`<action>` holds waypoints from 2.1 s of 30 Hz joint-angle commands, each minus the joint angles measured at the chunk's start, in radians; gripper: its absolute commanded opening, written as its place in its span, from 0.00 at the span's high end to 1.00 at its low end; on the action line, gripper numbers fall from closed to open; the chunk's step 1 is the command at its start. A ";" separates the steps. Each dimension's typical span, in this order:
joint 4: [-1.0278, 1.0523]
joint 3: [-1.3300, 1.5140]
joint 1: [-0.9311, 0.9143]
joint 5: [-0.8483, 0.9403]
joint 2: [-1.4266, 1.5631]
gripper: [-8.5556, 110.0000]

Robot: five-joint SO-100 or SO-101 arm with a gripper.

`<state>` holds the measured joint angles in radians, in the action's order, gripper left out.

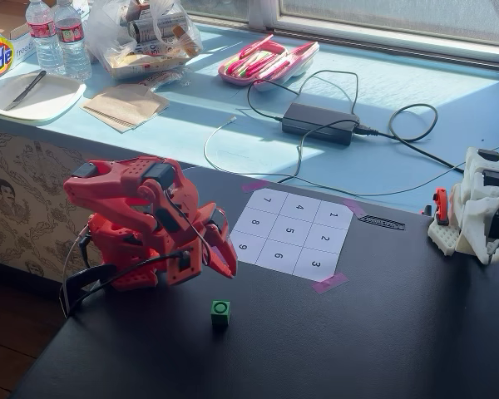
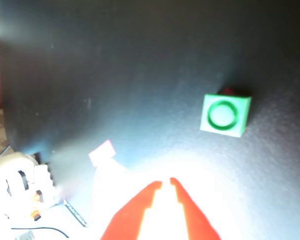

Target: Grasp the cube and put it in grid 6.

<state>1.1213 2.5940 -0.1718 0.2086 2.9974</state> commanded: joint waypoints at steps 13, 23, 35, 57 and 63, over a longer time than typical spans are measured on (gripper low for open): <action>0.091 -0.385 -0.357 0.436 -0.497 0.65; -0.147 -0.063 -0.310 0.454 -0.453 0.62; -0.233 -0.014 -0.241 0.451 -0.489 0.62; -0.321 0.038 -0.232 0.434 -0.523 0.93; -0.071 -0.272 -0.135 0.347 -0.543 0.93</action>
<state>0.9388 2.5127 -0.3605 0.5937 2.4452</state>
